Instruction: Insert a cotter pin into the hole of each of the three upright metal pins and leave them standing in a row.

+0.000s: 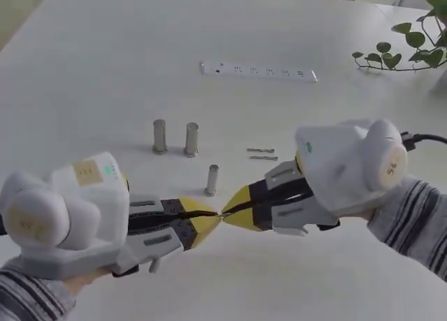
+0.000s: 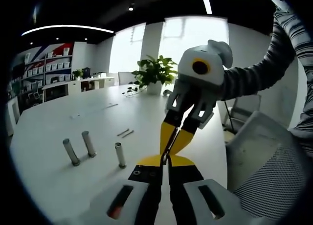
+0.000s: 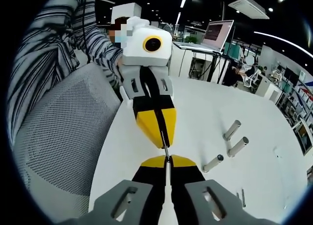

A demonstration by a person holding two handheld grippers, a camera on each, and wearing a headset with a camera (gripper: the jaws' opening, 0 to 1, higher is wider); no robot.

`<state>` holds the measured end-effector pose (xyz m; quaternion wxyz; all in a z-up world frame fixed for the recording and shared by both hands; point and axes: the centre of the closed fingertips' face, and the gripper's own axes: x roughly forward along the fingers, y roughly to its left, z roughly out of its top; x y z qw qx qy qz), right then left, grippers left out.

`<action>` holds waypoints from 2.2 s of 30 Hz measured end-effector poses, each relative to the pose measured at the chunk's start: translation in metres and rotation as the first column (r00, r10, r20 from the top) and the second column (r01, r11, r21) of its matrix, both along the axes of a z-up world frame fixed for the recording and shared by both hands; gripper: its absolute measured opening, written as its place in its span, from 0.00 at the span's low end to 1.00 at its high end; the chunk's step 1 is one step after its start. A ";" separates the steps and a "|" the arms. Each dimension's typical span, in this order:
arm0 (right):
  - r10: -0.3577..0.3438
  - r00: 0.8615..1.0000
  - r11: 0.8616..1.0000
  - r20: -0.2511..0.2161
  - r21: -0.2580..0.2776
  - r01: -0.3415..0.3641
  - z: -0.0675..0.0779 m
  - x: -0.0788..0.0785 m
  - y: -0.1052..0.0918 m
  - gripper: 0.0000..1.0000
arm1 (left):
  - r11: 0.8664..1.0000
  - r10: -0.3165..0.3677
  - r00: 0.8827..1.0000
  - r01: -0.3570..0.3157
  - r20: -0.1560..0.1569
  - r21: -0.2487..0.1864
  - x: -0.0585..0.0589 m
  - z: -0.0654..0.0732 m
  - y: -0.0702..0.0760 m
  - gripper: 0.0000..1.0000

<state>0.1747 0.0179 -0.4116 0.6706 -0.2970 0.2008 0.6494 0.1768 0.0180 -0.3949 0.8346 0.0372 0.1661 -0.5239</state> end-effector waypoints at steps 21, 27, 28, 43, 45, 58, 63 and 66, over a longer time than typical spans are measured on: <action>-0.110 0.989 0.989 0.102 -0.090 0.119 -0.011 0.058 -0.034 0.00 | 0.964 0.251 0.964 -0.257 0.086 0.067 0.054 -0.019 0.025 0.17; -0.141 0.985 0.982 0.103 -0.110 0.153 -0.022 0.077 -0.040 0.00 | 0.955 0.274 0.958 -0.282 0.091 0.095 0.067 -0.028 0.023 0.17; -0.145 0.984 0.981 0.102 -0.112 0.156 -0.024 0.078 -0.040 0.00 | 0.954 0.275 0.957 -0.284 0.094 0.101 0.069 -0.030 0.023 0.18; -0.205 0.976 0.970 0.075 -0.119 0.213 -0.041 0.092 -0.039 0.00 | 0.938 0.305 0.950 -0.311 0.060 0.155 0.091 -0.062 0.007 0.18; -0.205 0.976 0.969 0.076 -0.125 0.214 -0.042 0.092 -0.039 0.00 | 0.937 0.308 0.950 -0.313 0.056 0.156 0.093 -0.064 0.005 0.17; -0.197 0.978 0.973 0.062 -0.111 0.203 -0.040 0.090 -0.031 0.00 | 0.938 0.319 0.947 -0.318 0.015 0.137 0.101 -0.071 -0.008 0.13; -0.196 0.979 0.973 0.062 -0.109 0.202 -0.041 0.092 -0.030 0.00 | 0.937 0.325 0.946 -0.323 0.004 0.135 0.102 -0.072 -0.010 0.10; -0.191 0.980 0.975 0.059 -0.107 0.197 -0.041 0.091 -0.029 0.00 | 0.935 0.330 0.944 -0.327 0.000 0.137 0.103 -0.074 -0.011 0.08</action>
